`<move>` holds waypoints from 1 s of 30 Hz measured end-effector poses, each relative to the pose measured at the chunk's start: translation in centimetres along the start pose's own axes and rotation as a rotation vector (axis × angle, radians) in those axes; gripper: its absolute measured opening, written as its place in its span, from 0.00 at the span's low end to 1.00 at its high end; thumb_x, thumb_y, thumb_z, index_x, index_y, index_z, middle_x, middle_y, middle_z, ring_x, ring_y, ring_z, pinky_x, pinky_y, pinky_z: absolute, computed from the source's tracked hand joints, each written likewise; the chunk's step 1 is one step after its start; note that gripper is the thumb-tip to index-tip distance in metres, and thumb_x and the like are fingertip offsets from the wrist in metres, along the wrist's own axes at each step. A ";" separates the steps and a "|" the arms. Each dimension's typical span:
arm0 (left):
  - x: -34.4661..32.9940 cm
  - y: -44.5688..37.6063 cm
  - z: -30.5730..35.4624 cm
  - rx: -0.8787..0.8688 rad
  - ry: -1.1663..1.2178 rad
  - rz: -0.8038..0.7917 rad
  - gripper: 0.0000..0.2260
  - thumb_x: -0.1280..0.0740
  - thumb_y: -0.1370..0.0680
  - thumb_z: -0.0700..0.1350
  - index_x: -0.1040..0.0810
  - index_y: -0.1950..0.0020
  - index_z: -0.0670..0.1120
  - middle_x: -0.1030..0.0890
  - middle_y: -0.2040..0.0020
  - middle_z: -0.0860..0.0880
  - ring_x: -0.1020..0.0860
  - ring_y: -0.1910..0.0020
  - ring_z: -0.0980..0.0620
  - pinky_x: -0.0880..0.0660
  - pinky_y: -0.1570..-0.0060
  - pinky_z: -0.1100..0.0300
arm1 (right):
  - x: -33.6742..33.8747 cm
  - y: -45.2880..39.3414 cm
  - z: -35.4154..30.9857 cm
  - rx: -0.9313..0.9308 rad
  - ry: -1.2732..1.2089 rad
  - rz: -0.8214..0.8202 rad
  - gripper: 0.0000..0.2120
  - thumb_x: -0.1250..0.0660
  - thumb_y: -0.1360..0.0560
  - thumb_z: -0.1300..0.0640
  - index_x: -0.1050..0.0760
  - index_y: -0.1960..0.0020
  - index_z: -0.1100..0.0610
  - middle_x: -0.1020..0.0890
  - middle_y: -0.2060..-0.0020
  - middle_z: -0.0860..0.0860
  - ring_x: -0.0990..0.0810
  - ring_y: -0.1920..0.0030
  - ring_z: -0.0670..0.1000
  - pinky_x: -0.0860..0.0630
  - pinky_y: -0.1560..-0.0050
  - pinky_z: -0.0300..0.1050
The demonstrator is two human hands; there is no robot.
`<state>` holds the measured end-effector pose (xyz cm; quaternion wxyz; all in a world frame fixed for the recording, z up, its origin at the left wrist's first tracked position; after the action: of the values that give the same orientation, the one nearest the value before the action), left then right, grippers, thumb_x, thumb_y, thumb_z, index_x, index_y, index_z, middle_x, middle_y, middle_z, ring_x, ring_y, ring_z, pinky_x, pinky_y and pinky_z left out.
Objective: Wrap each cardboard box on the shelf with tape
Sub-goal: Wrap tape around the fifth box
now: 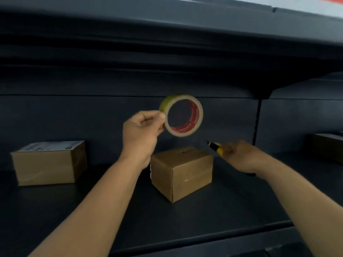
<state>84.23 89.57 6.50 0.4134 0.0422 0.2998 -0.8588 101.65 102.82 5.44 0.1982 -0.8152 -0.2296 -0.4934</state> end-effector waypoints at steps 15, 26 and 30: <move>-4.8 1.6 -2.0 -0.050 -0.298 -0.034 0.02 0.28 0.26 0.41 0.19 0.57 0.48 0.16 0.55 0.47 0.18 0.52 0.50 0.21 0.47 0.53 | -1.6 -3.2 2.8 0.196 -0.282 -0.099 0.27 0.47 0.20 0.41 0.42 0.25 0.52 0.36 0.27 0.48 0.37 0.29 0.50 0.41 0.32 0.41; -2.9 1.9 -1.1 -0.304 -0.485 -0.073 0.06 0.28 0.28 0.39 0.21 0.58 0.50 0.20 0.61 0.54 0.23 0.62 0.64 0.27 0.58 0.72 | -1.4 -1.5 -0.3 0.340 -0.903 -0.374 0.26 0.27 0.36 0.49 0.28 0.39 0.47 0.18 0.46 0.47 0.22 0.43 0.46 0.28 0.40 0.42; -2.3 1.4 -0.5 -0.233 -0.305 -0.139 0.10 0.27 0.29 0.38 0.24 0.53 0.49 0.20 0.63 0.53 0.22 0.62 0.60 0.24 0.56 0.67 | -1.6 -2.3 -2.2 0.314 -1.264 -0.216 0.35 0.25 0.42 0.52 0.28 0.36 0.51 0.17 0.46 0.50 0.20 0.44 0.50 0.26 0.44 0.45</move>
<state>86.72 90.72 6.14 0.3957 -0.1576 0.3333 -0.8411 98.14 103.17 5.15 0.0909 -0.8817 -0.4516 0.1023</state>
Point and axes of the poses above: each hand's wrist, its own y-axis away from the middle knuckle, its own x-axis out of the back of the hand, z = x × y, the point moved 1 cm from there along -y, towards the middle knuckle
